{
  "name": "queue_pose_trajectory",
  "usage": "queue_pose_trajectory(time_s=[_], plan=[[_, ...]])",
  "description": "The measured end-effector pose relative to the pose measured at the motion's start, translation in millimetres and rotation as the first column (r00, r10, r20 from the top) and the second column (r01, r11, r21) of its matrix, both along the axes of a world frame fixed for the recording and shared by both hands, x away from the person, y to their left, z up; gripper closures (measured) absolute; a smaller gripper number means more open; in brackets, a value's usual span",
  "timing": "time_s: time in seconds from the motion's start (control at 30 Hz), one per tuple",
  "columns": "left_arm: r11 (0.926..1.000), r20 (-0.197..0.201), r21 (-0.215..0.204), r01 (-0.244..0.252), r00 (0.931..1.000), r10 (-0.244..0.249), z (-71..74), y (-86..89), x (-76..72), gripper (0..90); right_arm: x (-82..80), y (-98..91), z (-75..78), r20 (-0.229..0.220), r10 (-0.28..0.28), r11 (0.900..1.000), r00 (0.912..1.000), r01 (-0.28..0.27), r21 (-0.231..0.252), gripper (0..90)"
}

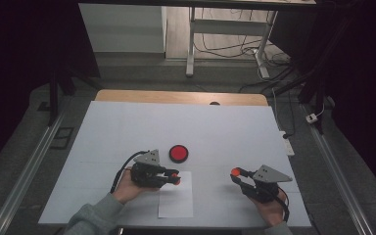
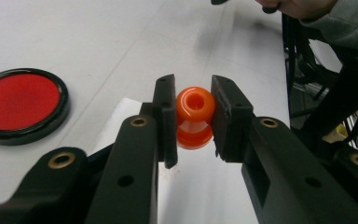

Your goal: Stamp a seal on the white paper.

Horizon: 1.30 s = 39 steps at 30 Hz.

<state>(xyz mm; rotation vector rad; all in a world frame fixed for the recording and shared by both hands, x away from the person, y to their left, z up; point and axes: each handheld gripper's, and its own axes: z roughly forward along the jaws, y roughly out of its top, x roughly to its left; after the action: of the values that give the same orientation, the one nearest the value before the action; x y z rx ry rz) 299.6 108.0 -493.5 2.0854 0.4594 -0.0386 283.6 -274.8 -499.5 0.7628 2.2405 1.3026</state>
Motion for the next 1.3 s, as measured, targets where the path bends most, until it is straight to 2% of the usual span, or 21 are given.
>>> queue_pose_trajectory(time_s=[0.83, 1.3], plan=[[0.9985, -0.018, 0.05, -0.021, 0.9996, 0.022, -15.3, -6.8, -1.8, 72.6, 0.5, 0.8, -0.5, 0.002, 0.01, 1.0, 0.9999, -0.01, 0.001, 64.7], [0.9946, -0.015, 0.101, -0.024, 0.9995, 0.026, -25.2, -11.4, -3.7, 72.6, 0.2, 1.2, -0.6, 0.001, 0.003, 1.0, 1.0, -0.003, -0.007, 64.7]])
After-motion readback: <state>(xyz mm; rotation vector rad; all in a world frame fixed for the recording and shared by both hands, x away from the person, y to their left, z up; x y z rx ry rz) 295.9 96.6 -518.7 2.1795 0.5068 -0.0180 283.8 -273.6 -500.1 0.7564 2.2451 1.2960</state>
